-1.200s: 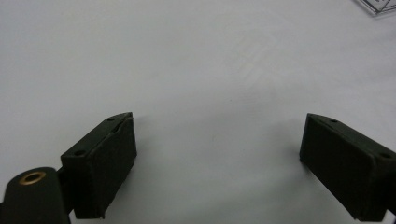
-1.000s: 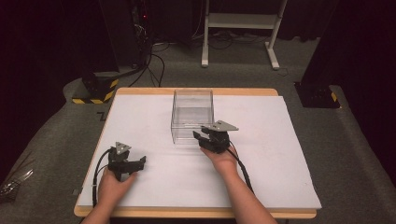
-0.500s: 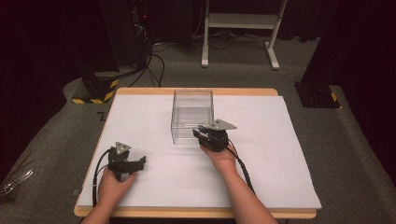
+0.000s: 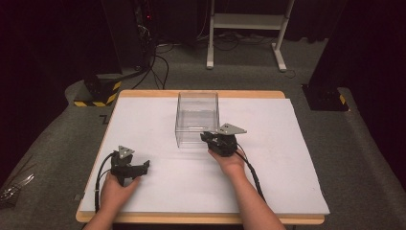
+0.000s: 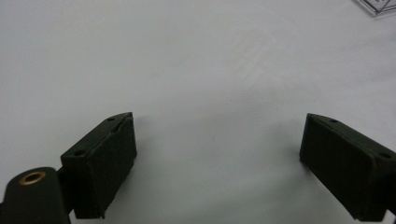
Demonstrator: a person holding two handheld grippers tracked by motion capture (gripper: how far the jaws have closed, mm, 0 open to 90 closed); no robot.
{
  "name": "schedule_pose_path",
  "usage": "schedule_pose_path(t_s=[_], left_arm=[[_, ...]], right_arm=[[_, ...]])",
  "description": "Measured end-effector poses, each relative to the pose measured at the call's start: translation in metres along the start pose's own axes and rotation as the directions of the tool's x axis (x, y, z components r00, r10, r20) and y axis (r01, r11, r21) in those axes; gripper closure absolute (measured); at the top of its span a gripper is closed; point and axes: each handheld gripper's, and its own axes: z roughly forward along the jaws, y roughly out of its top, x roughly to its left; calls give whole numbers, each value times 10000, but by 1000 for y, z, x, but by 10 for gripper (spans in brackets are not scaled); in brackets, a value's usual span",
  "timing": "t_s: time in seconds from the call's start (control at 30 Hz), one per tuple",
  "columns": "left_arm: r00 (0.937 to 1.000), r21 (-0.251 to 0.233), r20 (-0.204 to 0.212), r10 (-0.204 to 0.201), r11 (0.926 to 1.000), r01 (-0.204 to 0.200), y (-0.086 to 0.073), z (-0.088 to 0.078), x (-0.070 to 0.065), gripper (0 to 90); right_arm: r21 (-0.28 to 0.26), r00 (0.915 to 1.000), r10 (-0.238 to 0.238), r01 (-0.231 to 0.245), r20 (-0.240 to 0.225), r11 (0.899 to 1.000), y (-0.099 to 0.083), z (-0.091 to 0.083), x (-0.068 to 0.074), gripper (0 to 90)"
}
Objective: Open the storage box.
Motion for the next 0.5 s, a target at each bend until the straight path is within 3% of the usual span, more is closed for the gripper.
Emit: schedule_pose_path(t_s=[0.37, 0.5], left_arm=[[10000, -3, -3, 5, 10000, -5, 0, 0, 0, 113], [10000, -1, -5, 7, 10000, -7, 0, 0, 0, 113]], right_arm=[[-50, 9997, -146, 145, -192, 9999, -6, -10, 4, 804], [-71, 9995, -49, 47, -313, 10000, -6, -8, 3, 754]])
